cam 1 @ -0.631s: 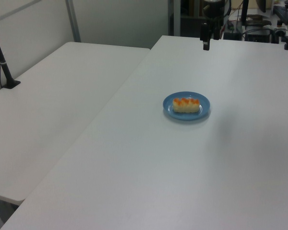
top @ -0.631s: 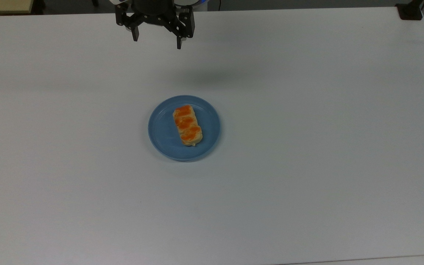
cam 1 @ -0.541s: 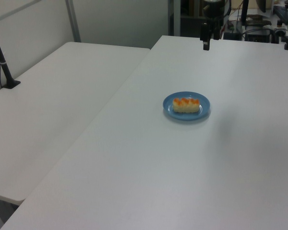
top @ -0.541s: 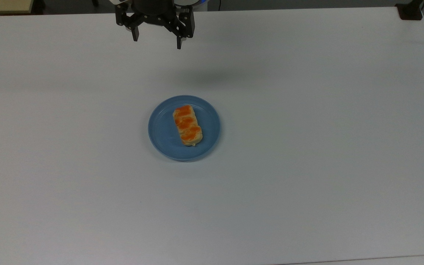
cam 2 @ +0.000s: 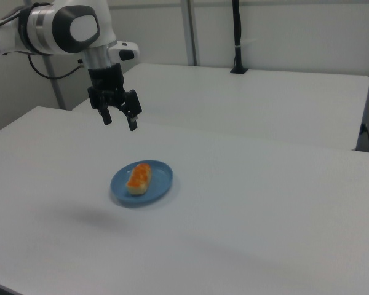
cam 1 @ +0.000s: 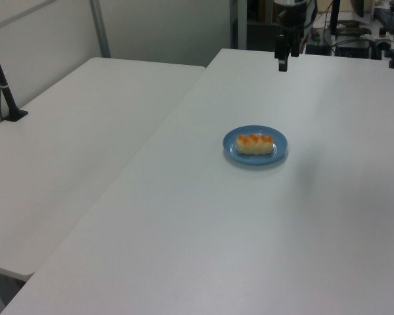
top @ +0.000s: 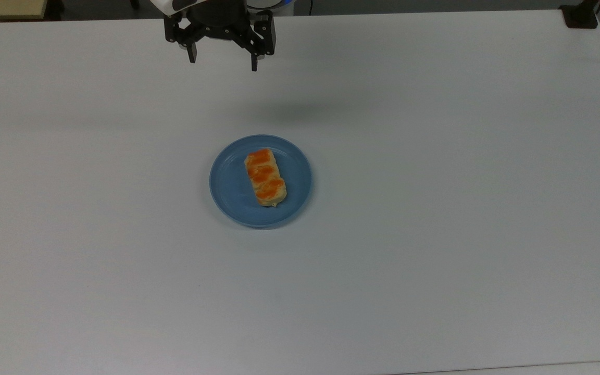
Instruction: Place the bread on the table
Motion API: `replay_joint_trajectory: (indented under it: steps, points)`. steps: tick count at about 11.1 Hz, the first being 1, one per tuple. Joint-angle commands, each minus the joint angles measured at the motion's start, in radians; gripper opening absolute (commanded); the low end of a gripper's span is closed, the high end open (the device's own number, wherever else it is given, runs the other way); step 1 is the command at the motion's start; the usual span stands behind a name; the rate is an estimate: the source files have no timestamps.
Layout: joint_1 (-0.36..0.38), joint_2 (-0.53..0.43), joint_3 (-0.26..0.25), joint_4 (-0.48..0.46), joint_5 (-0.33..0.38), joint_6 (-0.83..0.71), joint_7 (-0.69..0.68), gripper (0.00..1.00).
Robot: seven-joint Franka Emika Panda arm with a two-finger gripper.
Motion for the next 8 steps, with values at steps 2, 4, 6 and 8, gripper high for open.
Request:
replay_joint_trajectory:
  steps: [2, 4, 6, 8]
  points:
    - [0.013, -0.001, -0.014, -0.016, 0.017, 0.018, -0.090, 1.00]
    - [0.013, 0.054, -0.014, -0.016, 0.017, 0.059, -0.145, 1.00]
    - [0.015, 0.136, -0.014, -0.020, 0.015, 0.164, -0.246, 1.00]
    - [0.045, 0.175, -0.013, -0.024, 0.015, 0.196, -0.233, 1.00]
